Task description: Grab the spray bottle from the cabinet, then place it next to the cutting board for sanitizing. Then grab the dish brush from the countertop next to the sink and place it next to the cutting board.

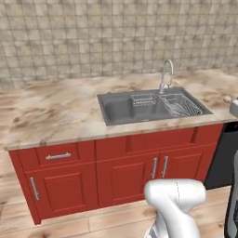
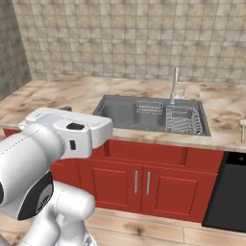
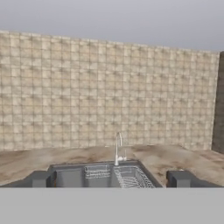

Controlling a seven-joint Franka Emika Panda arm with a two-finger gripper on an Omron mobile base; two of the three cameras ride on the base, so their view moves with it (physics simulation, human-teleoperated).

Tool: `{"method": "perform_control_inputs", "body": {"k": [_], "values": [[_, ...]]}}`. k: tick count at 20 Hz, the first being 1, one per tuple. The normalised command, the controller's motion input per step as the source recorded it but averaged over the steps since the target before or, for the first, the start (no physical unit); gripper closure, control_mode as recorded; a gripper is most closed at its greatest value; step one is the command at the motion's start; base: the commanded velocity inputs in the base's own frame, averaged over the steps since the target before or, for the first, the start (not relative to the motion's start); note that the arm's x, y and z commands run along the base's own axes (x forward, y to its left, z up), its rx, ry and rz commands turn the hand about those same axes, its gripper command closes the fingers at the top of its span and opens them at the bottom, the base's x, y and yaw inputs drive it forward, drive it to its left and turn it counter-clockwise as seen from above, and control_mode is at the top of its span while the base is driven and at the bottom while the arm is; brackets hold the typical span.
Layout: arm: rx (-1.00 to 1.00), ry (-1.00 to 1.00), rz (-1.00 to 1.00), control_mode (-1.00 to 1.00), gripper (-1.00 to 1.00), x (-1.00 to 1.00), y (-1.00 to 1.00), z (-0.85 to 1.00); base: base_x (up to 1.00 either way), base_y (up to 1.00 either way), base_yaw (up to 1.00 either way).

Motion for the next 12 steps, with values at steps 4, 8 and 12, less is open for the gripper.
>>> {"method": "perform_control_inputs", "body": {"k": [4,8,12], "values": [[0.00,0.00,0.00,1.00,-1.00,0.00,0.00,0.00,0.37,-1.00,0.00],[0.00,0.00,0.00,1.00,-1.00,0.00,0.00,0.00,0.79,-0.84,0.00],[0.00,0.00,0.00,1.00,-1.00,0.00,0.00,0.00,1.00,-0.30,0.00]]}}
